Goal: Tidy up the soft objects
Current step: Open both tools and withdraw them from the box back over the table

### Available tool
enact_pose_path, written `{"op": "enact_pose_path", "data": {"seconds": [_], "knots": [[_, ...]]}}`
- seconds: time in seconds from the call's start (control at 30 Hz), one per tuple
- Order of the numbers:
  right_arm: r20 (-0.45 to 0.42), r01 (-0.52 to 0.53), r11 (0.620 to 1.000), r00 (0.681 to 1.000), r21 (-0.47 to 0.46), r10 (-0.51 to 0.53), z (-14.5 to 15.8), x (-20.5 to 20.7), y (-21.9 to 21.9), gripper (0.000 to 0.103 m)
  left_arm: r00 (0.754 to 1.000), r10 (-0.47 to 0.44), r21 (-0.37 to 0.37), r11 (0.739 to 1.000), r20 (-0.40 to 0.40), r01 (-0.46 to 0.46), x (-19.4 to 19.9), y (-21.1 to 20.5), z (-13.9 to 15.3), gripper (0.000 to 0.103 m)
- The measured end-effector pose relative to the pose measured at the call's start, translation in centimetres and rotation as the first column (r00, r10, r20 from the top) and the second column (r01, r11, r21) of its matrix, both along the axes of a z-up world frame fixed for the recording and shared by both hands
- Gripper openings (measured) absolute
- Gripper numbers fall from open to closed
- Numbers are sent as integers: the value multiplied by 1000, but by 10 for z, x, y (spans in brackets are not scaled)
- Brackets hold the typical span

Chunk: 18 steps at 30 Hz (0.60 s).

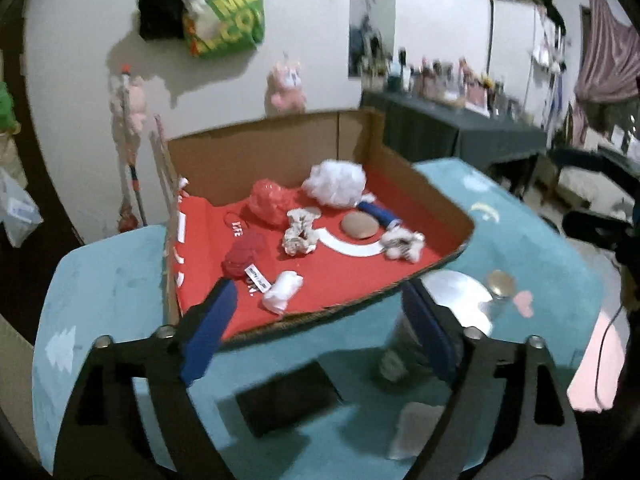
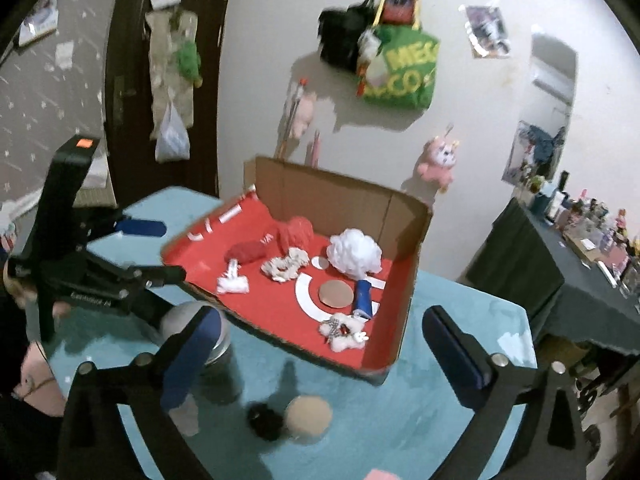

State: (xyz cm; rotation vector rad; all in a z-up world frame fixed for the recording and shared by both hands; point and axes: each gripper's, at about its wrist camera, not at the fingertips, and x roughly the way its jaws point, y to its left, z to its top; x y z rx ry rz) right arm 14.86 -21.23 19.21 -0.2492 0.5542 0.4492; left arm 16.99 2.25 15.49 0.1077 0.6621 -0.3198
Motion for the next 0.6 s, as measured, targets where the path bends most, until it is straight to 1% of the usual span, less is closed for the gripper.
{"op": "enact_pose_path", "data": {"seconds": [0.1,0.17,0.27,0.3,0.37,0.43,0.6], "knots": [[49,33,999,998,28,-35,-2,-32,-5,103,996,25,-18,1000,81,-24,-35,-6,4,90],[70,50,997,996,54,-54,-8,-54,-8,103,992,39,-41,999,124,-34,-57,-10,5,96],[102,86,994,990,72,-93,-19,-78,-12,103,979,71,-71,996,189,-59,-92,-14,5,96],[105,97,992,989,78,-105,-23,-84,-13,103,977,75,-77,995,198,-61,-98,-15,3,96],[102,130,987,985,96,-140,-34,-94,-16,103,976,95,-93,993,197,-77,-109,-17,-3,96],[80,145,983,985,111,-155,-48,-101,-18,103,974,114,-106,990,193,-95,-118,-17,-11,97],[44,175,976,982,128,-182,-78,-110,-18,103,982,134,-135,984,130,-117,-124,-17,-37,96]]}}
